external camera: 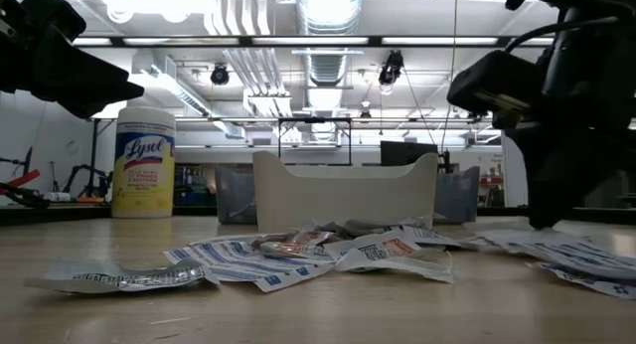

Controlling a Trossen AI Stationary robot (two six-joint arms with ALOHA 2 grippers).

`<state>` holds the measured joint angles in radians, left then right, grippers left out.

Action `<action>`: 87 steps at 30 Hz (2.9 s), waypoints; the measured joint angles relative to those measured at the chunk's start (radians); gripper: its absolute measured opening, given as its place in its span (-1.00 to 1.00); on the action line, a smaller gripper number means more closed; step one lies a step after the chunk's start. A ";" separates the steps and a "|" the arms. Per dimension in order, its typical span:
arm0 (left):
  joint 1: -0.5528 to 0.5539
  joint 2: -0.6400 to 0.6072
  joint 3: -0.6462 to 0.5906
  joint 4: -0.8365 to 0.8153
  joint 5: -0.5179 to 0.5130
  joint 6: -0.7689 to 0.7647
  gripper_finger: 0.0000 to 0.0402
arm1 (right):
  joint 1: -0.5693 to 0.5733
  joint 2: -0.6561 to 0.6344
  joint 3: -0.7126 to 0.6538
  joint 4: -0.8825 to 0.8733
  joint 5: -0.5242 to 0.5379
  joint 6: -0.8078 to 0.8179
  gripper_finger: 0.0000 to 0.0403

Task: Pick & Place First Aid Supplies
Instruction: Put the blue bandage into the right black bin

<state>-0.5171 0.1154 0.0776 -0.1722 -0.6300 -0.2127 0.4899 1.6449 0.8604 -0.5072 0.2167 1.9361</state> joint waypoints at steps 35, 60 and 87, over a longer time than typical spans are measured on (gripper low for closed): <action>0.000 0.000 0.000 0.000 0.000 0.000 -0.12 | 0.003 -0.158 0.001 -0.354 -0.119 -0.067 -0.96; 0.000 0.002 0.000 0.000 0.000 0.005 -0.12 | 0.002 -0.257 -0.006 -0.264 -0.233 -0.191 -0.96; 0.000 0.003 0.000 0.000 0.000 0.001 -0.12 | 0.000 -0.514 -0.006 -0.193 0.252 -0.268 -0.96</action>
<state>-0.5175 0.1181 0.0780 -0.1719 -0.6300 -0.2115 0.4900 1.1309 0.8543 -0.6998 0.4688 1.6678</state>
